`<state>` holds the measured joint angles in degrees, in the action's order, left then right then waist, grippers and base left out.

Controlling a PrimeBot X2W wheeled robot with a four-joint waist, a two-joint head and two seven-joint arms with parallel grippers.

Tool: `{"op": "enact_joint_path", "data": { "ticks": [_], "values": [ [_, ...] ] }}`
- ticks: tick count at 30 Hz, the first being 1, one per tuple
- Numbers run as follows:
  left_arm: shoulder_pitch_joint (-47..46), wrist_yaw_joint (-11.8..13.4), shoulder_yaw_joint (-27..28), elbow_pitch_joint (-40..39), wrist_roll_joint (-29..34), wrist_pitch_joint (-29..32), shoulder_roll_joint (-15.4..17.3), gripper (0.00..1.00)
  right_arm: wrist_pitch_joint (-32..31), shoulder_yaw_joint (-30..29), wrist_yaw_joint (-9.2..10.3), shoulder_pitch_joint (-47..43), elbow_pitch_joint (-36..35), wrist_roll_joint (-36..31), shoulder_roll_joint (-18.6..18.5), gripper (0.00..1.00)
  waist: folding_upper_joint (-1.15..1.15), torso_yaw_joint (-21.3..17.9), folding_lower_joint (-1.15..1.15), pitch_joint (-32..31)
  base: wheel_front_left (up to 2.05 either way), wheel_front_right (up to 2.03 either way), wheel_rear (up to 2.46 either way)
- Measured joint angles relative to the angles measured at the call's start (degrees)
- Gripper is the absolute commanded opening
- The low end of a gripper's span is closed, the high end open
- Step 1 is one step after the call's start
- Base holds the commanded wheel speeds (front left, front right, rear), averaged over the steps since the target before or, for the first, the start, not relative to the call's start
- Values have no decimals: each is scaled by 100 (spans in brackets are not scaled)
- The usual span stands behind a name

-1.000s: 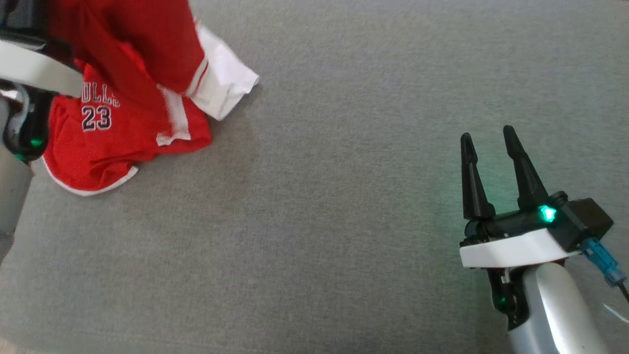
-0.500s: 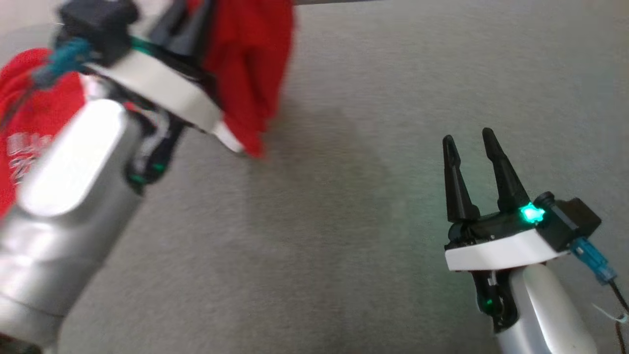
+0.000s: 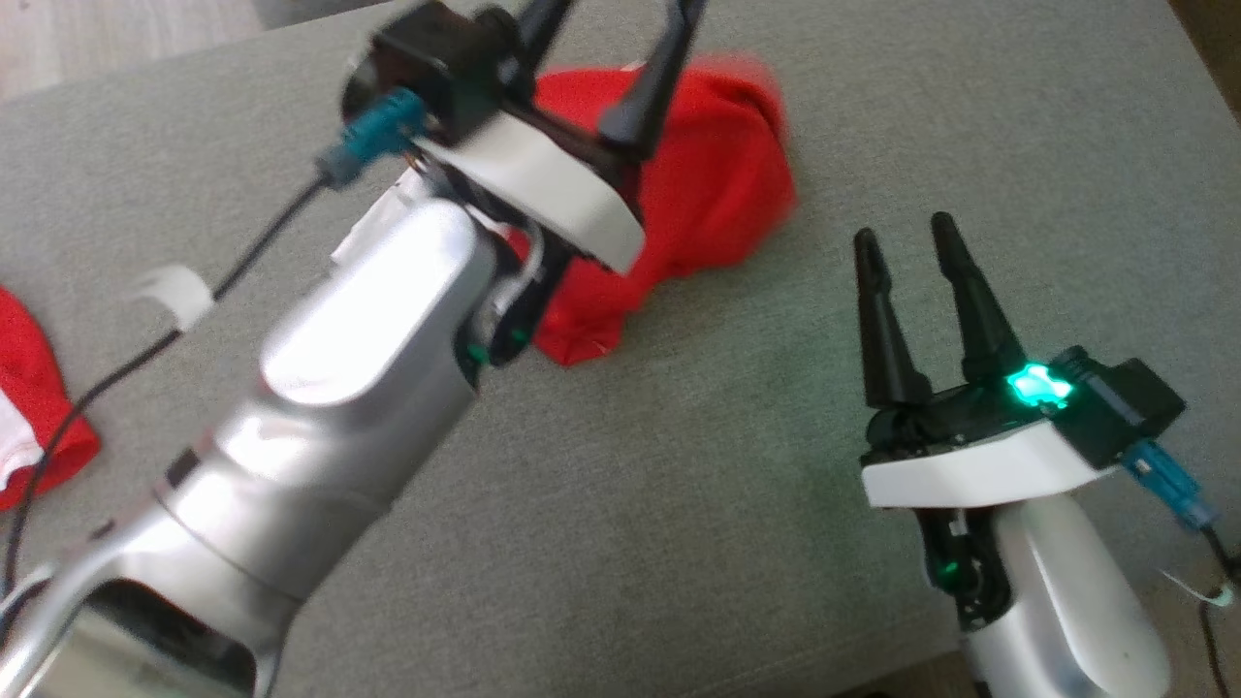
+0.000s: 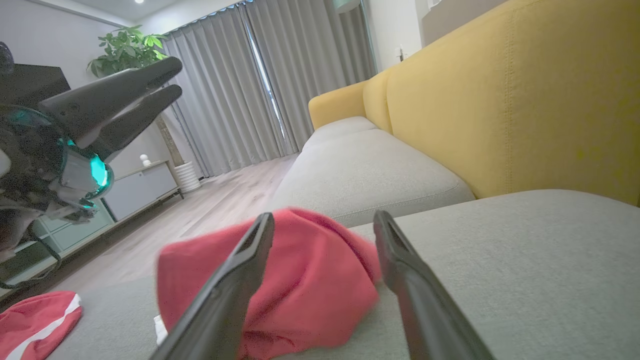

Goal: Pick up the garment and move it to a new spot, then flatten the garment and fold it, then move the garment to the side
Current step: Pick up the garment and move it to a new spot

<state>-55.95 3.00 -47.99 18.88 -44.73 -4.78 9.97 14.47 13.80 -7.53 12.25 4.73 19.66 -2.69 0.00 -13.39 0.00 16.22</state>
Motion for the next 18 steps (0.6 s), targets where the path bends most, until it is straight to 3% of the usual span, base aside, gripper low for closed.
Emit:
{"op": "enact_joint_path", "data": {
  "ticks": [4,8,13,18],
  "values": [
    [-36,-1,314,75,-5,-426,230,100,16,-218,0,-25,-3,-65,0,100,0,126,0,-23,0,0,0],
    [302,56,646,-21,-4,-757,837,100,16,-420,0,-149,18,-226,1,100,0,464,-1,-140,0,0,0],
    [1396,134,776,-357,100,-900,1528,100,16,-721,0,-265,133,-406,1,100,0,997,-1,-359,0,0,0],
    [3009,379,907,-854,62,-951,1693,100,16,-879,0,-558,248,-560,3,100,0,1574,-2,-766,0,0,0]
  ]
}}
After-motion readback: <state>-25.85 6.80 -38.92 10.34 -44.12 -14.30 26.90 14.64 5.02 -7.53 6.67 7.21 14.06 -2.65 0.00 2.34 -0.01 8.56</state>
